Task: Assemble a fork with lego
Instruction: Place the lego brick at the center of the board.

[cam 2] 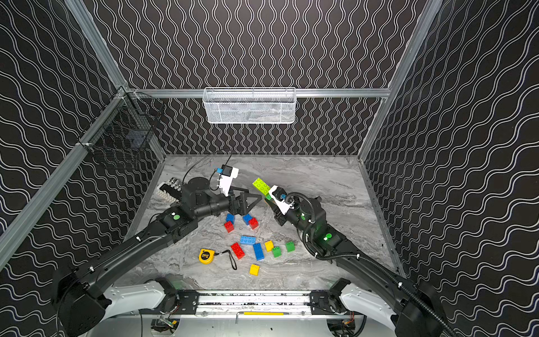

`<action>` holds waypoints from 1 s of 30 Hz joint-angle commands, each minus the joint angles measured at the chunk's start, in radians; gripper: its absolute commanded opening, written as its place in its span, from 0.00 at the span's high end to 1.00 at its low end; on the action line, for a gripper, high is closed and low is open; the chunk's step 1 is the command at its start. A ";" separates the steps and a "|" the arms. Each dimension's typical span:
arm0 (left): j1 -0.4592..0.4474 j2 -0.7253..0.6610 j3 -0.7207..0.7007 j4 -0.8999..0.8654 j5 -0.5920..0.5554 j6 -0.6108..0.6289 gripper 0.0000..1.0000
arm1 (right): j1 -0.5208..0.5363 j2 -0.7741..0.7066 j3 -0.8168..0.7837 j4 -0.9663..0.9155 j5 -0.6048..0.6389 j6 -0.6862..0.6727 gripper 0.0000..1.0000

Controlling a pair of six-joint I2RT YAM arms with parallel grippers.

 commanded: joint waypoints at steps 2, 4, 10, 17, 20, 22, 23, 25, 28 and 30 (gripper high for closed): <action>0.002 -0.077 -0.019 -0.052 -0.153 0.027 0.01 | 0.001 0.050 -0.023 0.107 0.105 0.053 1.00; 0.014 -0.117 -0.040 -0.105 -0.230 0.038 0.01 | 0.000 0.084 -0.067 0.186 0.134 0.117 1.00; 0.065 -0.133 -0.150 -0.129 -0.252 0.015 0.01 | -0.008 0.253 -0.191 0.511 0.137 0.221 1.00; 0.066 -0.091 -0.263 -0.057 -0.215 -0.018 0.01 | -0.008 0.428 -0.328 0.875 0.127 0.260 1.00; 0.066 -0.074 -0.276 -0.046 -0.204 -0.016 0.01 | -0.006 0.465 -0.352 0.914 0.098 0.260 1.00; 0.066 -0.065 -0.273 -0.045 -0.203 -0.011 0.01 | -0.002 0.482 -0.362 0.926 0.085 0.266 1.00; 0.067 -0.060 -0.270 -0.049 -0.205 -0.008 0.01 | 0.002 0.489 -0.369 0.926 0.083 0.268 1.00; 0.067 -0.056 -0.264 -0.054 -0.210 -0.002 0.01 | 0.015 0.502 -0.370 0.911 0.086 0.267 1.00; 0.067 -0.053 -0.263 -0.058 -0.216 0.002 0.01 | 0.039 0.545 -0.369 0.911 0.100 0.266 1.00; 0.067 -0.050 -0.261 -0.060 -0.214 0.002 0.01 | 0.052 0.577 -0.371 0.931 0.110 0.273 1.00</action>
